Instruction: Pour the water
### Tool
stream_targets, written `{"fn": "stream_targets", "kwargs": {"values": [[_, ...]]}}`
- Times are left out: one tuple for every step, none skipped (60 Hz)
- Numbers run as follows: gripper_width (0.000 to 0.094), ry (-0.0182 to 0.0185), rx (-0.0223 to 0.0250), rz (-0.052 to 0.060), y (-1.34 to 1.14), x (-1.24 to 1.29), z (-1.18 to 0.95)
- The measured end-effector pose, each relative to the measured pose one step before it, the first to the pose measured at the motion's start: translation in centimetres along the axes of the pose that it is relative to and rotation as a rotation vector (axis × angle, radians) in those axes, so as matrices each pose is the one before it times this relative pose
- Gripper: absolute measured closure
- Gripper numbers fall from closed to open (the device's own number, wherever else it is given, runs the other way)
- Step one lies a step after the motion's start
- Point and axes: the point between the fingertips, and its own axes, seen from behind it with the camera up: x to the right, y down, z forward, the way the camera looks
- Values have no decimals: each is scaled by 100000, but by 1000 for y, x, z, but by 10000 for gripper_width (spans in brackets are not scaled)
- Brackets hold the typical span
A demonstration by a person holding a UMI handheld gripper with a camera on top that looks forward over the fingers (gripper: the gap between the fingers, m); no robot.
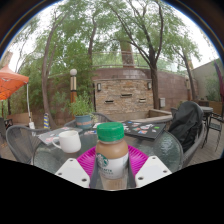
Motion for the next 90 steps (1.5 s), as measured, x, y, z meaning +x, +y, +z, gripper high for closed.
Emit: {"fn": "stream_targets", "kwargs": {"values": [[477, 8, 642, 253, 36, -6, 8], [478, 3, 398, 662, -88, 41, -88], [479, 119, 362, 731, 55, -30, 32], [478, 22, 268, 419, -13, -13, 33], [478, -26, 10, 72, 1, -24, 48], [478, 10, -175, -52, 4, -40, 22], [479, 90, -287, -227, 109, -28, -58], [479, 52, -457, -50, 50, 0, -9], [479, 143, -536, -39, 30, 28, 13], [486, 137, -450, 156, -9, 9, 34], [507, 59, 110, 694, -65, 232, 7], [507, 316, -103, -95, 109, -85, 93], [508, -31, 160, 7, -59, 7, 76], [533, -147, -179, -290, -18, -26, 74], [539, -175, -583, -250, 15, 117, 14], [548, -59, -774, -416, 0, -191, 95], [580, -250, -1002, -139, 64, -97, 181], [580, 44, -1480, 39, 60, 42, 86], [604, -193, -1376, 361, 35, 7, 75], [612, -236, -1415, 365, 38, 53, 95], [612, 369, -1180, 653, -41, 406, -19], [612, 1487, -295, 11, -108, 320, 308], [612, 969, -485, -219, -276, 473, -92], [611, 1301, 78, -1001, -185, 287, 442], [630, 898, 100, -939, -445, 291, 169], [636, 939, -5, -1042, -464, 345, 149], [637, 1216, 266, -908, -568, 379, 149], [637, 839, 238, -1132, -624, 294, 211], [637, 324, -35, -1600, -872, 380, 390], [637, 76, 143, -1866, -666, 73, 297], [637, -101, 98, -2223, -693, 6, 335], [637, -41, 270, -2586, -735, -37, 404], [637, -14, 335, -2867, -776, -33, 435], [637, 194, 255, -3126, -840, -242, 394], [637, -9, 279, -3356, -856, -69, 423], [637, 36, 357, -3353, -855, -120, 426], [637, 97, 267, -3460, -790, -182, 424], [637, -959, -229, -3426, -1050, 180, 371], [637, 321, 283, -4499, -472, -766, 558], [637, -648, 89, -4673, -766, -401, 493], [637, -596, 59, -5040, -731, -431, 509], [638, -407, -77, -5448, -687, -457, 525], [638, -254, 118, -5436, -493, -491, 727], [638, 21, -145, -6342, -602, -393, 542], [638, 4, -401, -6469, -502, -439, 538], [637, 371, -616, -6588, -442, -404, 516], [638, -1487, -600, -6024, -655, -87, 773], [638, 613, 124, -5172, -19, -682, 639], [638, -304, -378, -5943, -413, -629, 485], [638, -442, -271, -6095, -419, -670, 438], [640, -173, -269, -6437, -392, -603, 471], [639, 419, -657, -7287, -267, -525, 456], [639, -242, -870, -7959, -218, -209, 626], [640, 1176, -1323, -8334, -152, -289, 392], [641, 98, -935, -8299, -334, -489, 723], [640, 369, -1277, -7882, -169, -387, 369], [639, -120, -749, -7066, -367, -554, 265], [639, -700, -166, -6215, -376, -569, 208], [640, -712, -268, -5587, -296, -508, 244], [640, -1102, -837, -5862, 400, -96, 100], [640, 328, -1600, -4768, -97, -240, 196], [640, -1530, -552, -5323, -38, -130, 539], [641, -424, -890, -5050, -82, -253, 201], [641, -328, -823, -4589, -167, -125, 215], [641, 116, -995, -3594, -86, 1, 202], [640, 386, -1401, -2837, 31, 78, 149], [641, -442, -1620, -2845, 454, 165, 0], [641, -459, -1449, -3288, 140, -66, 0], [640, -870, -749, -3398, -17, -146, -3], [640, -771, -138, -3125, -150, -135, -5], [641, -383, 71, -2804, -178, -63, -31], [641, -190, 22, -2821, -168, -39, -6], [640, -123, -171, -3327, -106, -34, 2], [641, -856, -333, -3660, 48, 59, 183], [640, 189, -358, -3850, -19, 48, -19], [639, 223, -49, -3402, -87, 75, -7], [640, -350, 80, -2695, 57, 43, -367], [639, -369, 111, -2138, -125, 31, 235], [640, -22, -288, -1677, 88, 29, -99], [640, -137, -464, -1258, 132, -15, -95], [640, -438, -335, -901, 99, -59, -95], [638, -640, -94, -505, 21, -74, -27], [637, -714, 166, -293, 68, -54, -437], [637, -620, -66, 50, -90, 102, 457], [637, -93, -397, 4, 136, 29, -32], [638, -204, -504, -243, 165, 14, -48], [637, -192, -392, -300, 149, -5, -86], [637, -88, -119, -203, 80, 29, -89], [636, -188, 206, -201, 190, -18, -527], [637, 1754, -1019, 772, -651, 186, 740]]}}
